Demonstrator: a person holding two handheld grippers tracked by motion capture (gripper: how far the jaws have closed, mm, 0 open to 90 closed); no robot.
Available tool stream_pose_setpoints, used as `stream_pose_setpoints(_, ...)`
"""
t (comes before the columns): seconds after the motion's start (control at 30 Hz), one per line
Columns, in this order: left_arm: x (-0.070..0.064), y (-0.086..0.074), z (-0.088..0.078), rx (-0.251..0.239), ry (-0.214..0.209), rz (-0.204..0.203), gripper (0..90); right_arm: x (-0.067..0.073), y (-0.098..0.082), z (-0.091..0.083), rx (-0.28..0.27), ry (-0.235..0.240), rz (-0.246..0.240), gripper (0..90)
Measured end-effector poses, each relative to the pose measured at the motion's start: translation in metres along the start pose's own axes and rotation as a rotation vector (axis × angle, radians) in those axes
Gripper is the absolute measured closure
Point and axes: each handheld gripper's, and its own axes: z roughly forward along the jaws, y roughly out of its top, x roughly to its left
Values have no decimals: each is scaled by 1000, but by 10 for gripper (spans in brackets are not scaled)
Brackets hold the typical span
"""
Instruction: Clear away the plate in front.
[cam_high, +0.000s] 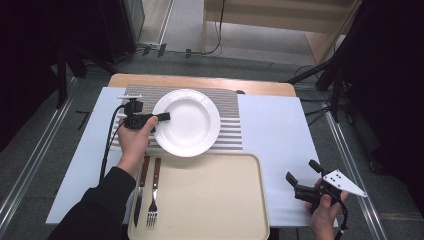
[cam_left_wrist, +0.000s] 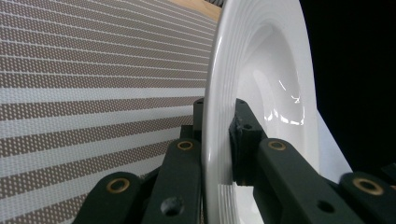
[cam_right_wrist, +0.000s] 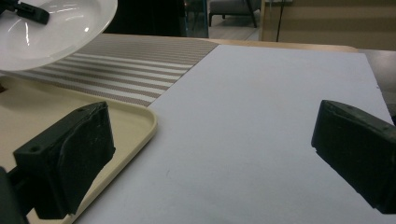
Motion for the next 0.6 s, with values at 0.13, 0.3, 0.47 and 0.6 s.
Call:
stream_pose_setpoints(0.13,-3,-5,-2,0,-22,-6,815,0,0,0,1,0,-2,0)
stream_pose_setpoints(0.3,-8,-13,-5,4,-46,-6,815,0,0,0,0,0,0,0)
stream_pose_setpoints(0.47,-12,-21,-7,13,-53,10,815,0,0,0,0,1,-2,0)
stream_pose_setpoints(0.6,-15,-28,-10,16,-61,19,815,0,0,0,0,0,-2,0)
